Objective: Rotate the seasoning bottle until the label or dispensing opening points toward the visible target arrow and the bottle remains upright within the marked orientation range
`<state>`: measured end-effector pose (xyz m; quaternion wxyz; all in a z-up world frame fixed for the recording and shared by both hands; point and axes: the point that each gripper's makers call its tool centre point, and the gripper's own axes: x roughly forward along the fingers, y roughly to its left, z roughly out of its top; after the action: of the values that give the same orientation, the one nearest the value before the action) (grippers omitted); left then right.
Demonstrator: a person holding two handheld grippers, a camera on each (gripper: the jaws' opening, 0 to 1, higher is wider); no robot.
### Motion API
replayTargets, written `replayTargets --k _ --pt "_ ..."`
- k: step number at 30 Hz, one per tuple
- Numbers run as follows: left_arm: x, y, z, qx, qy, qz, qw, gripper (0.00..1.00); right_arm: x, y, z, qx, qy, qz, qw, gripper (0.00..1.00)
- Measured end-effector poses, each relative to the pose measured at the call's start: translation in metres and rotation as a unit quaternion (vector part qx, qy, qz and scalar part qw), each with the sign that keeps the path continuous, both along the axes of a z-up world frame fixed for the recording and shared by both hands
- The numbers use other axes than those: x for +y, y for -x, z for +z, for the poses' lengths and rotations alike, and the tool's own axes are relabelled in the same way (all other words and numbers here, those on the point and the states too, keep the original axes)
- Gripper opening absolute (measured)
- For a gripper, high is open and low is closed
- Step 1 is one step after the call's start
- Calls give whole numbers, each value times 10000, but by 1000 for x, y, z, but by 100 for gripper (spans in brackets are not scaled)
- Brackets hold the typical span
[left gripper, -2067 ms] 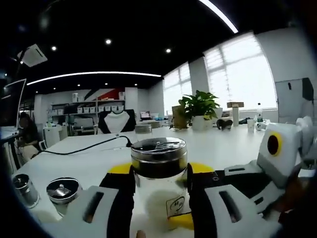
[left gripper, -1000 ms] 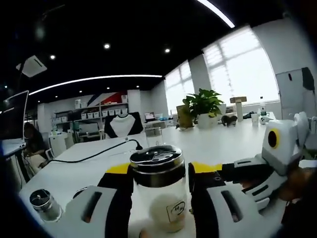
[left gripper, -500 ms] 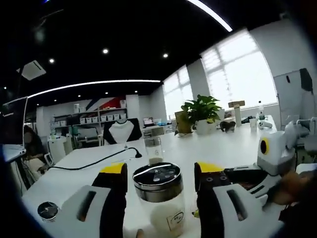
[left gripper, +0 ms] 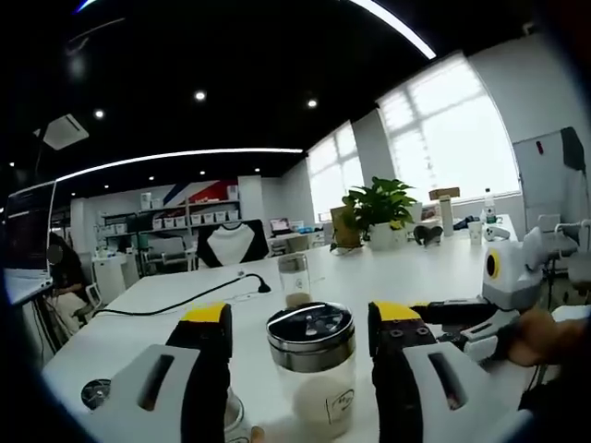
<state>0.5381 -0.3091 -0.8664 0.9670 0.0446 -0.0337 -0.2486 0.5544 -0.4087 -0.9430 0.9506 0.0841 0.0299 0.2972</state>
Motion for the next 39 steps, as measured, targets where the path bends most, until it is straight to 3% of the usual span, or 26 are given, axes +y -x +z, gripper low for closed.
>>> replayTargets --k 4,8,11,18,25,28,39 --pt "0 1 2 5 162 -42 9999 64 -5 -3 0 26 -6 -38 10000 81" --pt "-1 0 6 -36 71 -31 10000 64 -12 -11 0 37 124 -130 9998 81" --pt "-4 0 10 -92 107 -97 9999 64 -20 -18 6 -121 365 -299 9988 81" --pt "-6 0 8 -51 85 -180 9998 64 -30 -46 25 -240 445 -394 9979 81" --pt "-5 2 10 -47 148 -201 9997 64 -29 -77 44 -399 529 -428 9969 81" --pt "-5 3 10 -51 68 -218 9997 64 -25 -84 51 -353 211 -466 9981 81" --pt "-12 3 7 -18 84 -354 9993 64 -12 -113 71 -626 499 -467 9957 79"
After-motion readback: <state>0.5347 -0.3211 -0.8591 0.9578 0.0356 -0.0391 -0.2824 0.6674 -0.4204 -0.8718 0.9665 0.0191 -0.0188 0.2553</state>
